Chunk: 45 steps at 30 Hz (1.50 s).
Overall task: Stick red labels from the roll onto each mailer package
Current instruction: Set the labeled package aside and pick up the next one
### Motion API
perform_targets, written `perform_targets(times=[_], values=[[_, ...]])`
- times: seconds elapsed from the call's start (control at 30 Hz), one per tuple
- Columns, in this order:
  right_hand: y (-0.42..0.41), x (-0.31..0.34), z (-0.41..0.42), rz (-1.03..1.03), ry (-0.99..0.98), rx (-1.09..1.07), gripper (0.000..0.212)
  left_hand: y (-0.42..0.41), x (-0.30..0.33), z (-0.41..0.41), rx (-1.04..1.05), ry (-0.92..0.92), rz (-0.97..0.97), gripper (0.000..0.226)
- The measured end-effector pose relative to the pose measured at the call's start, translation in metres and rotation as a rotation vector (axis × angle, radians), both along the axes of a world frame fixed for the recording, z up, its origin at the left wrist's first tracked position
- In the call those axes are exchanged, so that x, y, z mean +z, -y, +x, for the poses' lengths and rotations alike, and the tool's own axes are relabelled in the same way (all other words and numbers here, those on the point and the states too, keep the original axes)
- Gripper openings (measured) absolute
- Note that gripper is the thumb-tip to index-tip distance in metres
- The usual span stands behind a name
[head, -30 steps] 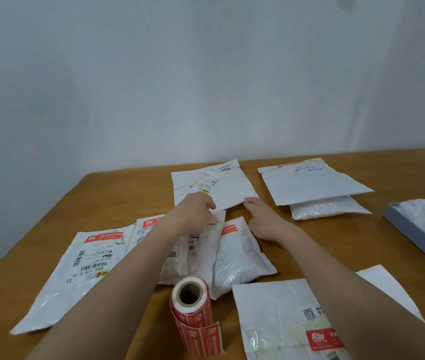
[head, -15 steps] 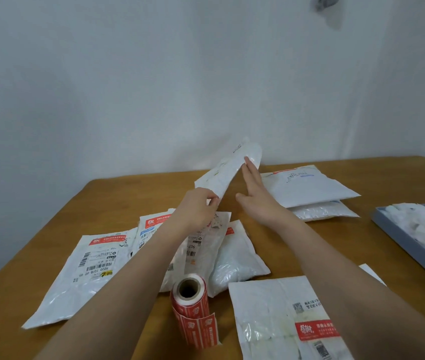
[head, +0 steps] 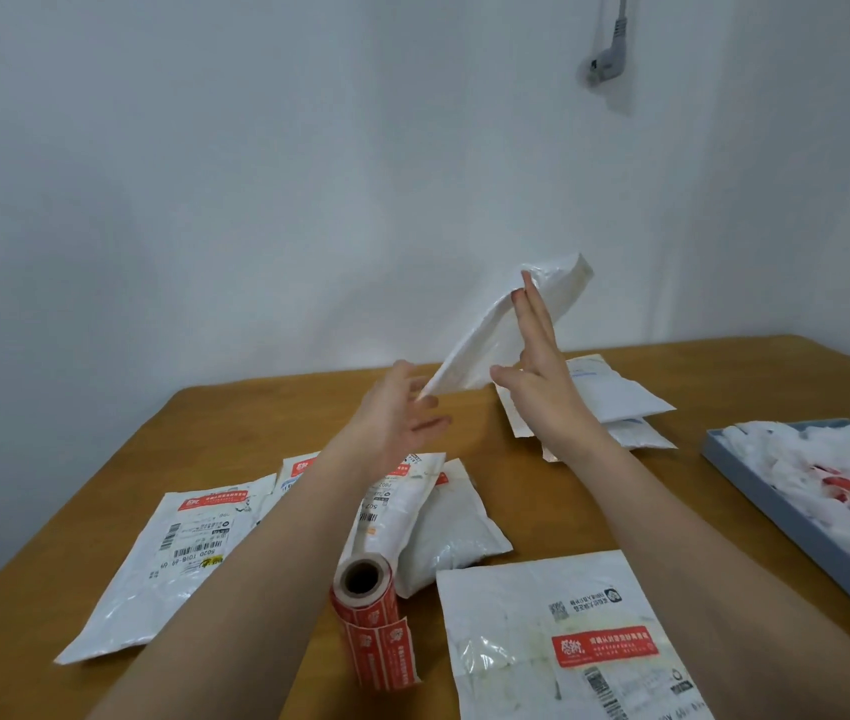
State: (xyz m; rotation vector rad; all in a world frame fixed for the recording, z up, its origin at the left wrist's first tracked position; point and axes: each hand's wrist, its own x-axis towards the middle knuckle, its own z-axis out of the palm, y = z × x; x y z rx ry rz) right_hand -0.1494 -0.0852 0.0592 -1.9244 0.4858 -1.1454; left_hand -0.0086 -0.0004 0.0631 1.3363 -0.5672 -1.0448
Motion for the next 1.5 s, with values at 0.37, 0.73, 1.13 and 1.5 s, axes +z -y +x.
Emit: perform_targets(times=[0.37, 0.73, 1.13, 1.5], values=[[-0.020, -0.007, -0.070, 0.150, 0.214, -0.026, 0.065, -0.025, 0.005, -0.022, 0.108, -0.408, -0.061, 0.028], [-0.011, -0.051, -0.132, 0.423, 0.132, -0.353, 0.021, -0.046, 0.005, -0.050, -0.121, -0.156, -0.097, 0.033], [-0.031, -0.037, -0.163, 0.729, -0.221, -0.364, 0.047, -0.073, -0.023, -0.080, -0.380, -0.046, -0.086, 0.046], [-0.048, -0.044, -0.199, 0.692, -0.283, -0.520, 0.043, -0.093, -0.038, -0.111, -0.465, 0.356, 0.236, 0.025]])
